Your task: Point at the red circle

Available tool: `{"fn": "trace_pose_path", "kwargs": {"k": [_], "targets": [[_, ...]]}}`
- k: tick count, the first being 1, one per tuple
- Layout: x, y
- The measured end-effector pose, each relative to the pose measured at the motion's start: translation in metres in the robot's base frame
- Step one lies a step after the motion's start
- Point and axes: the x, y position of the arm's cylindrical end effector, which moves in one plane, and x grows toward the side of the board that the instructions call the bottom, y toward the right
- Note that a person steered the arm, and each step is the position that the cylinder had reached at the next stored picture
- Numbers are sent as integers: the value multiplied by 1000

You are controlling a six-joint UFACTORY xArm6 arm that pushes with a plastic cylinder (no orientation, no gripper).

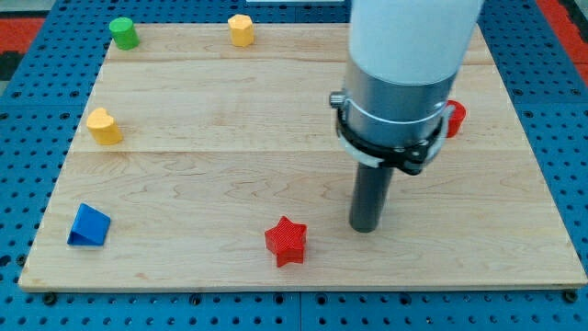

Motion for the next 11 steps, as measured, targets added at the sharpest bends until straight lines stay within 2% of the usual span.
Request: {"fn": "trace_pose_path", "kwargs": {"k": [3, 4, 5, 6, 11], "targets": [[-88, 53], [-83, 139], [-130, 172], [-157, 172], [-155, 176]]}}
